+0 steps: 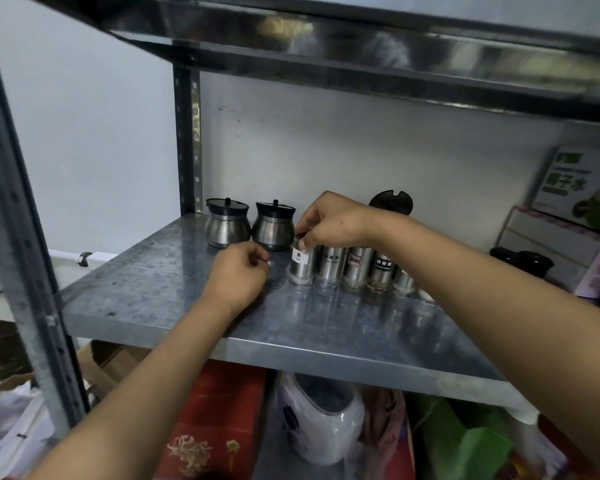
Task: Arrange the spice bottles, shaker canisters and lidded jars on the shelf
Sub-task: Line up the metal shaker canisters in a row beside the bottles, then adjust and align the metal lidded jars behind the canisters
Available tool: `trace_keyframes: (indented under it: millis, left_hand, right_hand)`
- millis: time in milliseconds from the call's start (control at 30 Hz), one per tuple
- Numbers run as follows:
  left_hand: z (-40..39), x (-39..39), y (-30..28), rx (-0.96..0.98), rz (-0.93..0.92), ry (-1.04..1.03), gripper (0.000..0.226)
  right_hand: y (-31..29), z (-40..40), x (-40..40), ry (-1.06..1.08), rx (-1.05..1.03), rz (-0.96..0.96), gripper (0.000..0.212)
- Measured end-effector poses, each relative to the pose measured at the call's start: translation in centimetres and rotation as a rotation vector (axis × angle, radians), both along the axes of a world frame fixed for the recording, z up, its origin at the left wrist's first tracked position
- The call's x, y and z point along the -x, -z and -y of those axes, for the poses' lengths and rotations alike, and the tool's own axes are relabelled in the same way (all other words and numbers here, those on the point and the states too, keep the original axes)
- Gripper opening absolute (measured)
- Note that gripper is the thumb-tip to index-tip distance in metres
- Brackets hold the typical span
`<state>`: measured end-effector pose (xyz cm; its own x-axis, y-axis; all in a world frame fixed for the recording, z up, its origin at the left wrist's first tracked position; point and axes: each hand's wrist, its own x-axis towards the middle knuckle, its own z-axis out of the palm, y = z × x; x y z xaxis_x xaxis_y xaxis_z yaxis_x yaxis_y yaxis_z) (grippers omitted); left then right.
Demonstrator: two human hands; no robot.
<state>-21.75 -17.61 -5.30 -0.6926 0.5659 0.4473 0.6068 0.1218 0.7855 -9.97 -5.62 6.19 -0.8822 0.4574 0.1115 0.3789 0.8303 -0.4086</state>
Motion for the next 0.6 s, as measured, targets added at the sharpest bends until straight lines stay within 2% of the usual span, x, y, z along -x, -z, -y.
trace_keyframes:
  millis: [233, 433, 600]
  left_hand:
    - [0.2, -0.2, -0.1, 0.0, 0.008, 0.002, 0.012]
    - [0.5, -0.5, -1.1, -0.125, 0.04, -0.013, 0.019]
    - [0.7, -1.5, -3.8, -0.109, -0.086, 0.001, 0.022]
  right_hand:
    - [0.3, 0.3, -0.2, -0.014, 0.033, 0.013, 0.037]
    - [-0.5, 0.1, -2.0, 0.008, 0.154, -0.173, 0.028]
    - [-2.7, -3.1, -5.7, 0.122, 0.015, -0.232, 0.018]
